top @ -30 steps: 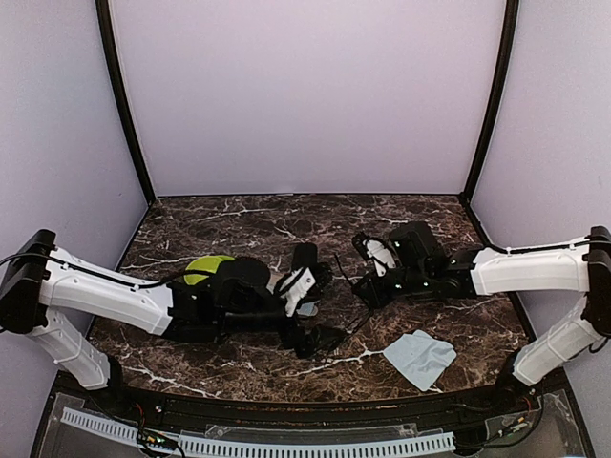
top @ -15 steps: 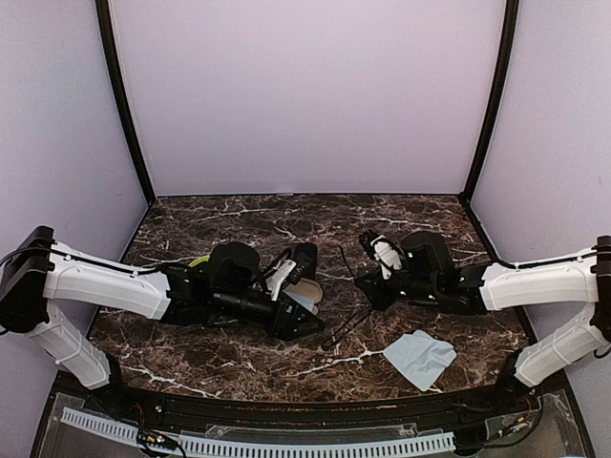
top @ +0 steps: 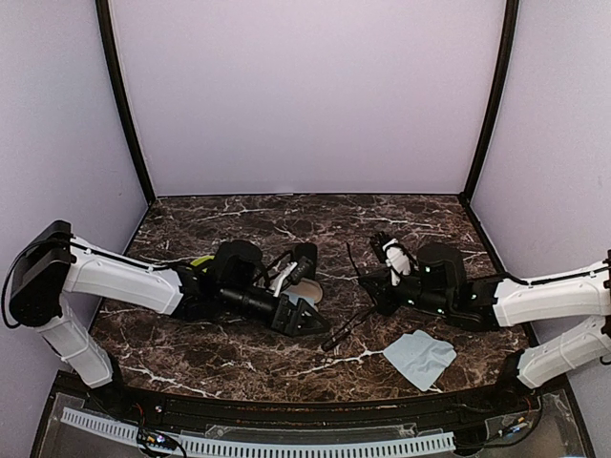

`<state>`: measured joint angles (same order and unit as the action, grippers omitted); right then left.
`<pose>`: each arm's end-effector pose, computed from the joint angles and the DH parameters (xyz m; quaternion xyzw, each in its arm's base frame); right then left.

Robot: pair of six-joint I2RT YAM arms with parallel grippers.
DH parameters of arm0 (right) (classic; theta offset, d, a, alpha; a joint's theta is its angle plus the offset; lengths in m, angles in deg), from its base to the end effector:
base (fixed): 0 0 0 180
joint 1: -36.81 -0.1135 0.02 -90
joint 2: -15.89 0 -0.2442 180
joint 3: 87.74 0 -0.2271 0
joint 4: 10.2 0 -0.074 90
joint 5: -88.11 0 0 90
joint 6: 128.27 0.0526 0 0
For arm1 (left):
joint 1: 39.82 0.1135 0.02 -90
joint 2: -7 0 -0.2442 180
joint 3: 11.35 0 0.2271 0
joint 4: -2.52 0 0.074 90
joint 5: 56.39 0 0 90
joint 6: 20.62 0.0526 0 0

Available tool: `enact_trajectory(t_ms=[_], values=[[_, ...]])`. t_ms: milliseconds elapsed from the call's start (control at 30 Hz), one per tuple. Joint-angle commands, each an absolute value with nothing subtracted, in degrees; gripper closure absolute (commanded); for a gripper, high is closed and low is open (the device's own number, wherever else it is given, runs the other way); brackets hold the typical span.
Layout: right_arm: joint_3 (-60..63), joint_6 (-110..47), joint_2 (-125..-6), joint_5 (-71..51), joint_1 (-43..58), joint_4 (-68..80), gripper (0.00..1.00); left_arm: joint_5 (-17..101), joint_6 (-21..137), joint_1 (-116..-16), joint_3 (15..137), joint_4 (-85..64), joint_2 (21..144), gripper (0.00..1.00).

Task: Organize the sunglasses
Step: Pass from the right arm to the left

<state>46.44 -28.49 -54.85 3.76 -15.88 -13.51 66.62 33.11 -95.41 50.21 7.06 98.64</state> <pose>0.1635 0.2059 0.2018 -0.2764 0.7790 0.2562 0.5011 0.1629 -0.2885 0.1929 0.2855 0.7741 -0.5345 0.1830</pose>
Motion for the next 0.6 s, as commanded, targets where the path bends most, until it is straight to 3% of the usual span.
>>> enact_trajectory(t_ms=[0,567], values=[[47.75,-28.66,-53.15,4.44,-16.95,-18.77,1.0,73.47,28.4,-93.78,50.77,13.54,101.12,0.01],[47.05,-28.66,-53.08,4.44,-18.38,-19.58,1.0,85.98,19.88,-93.7,56.67,21.25,110.74,0.01]])
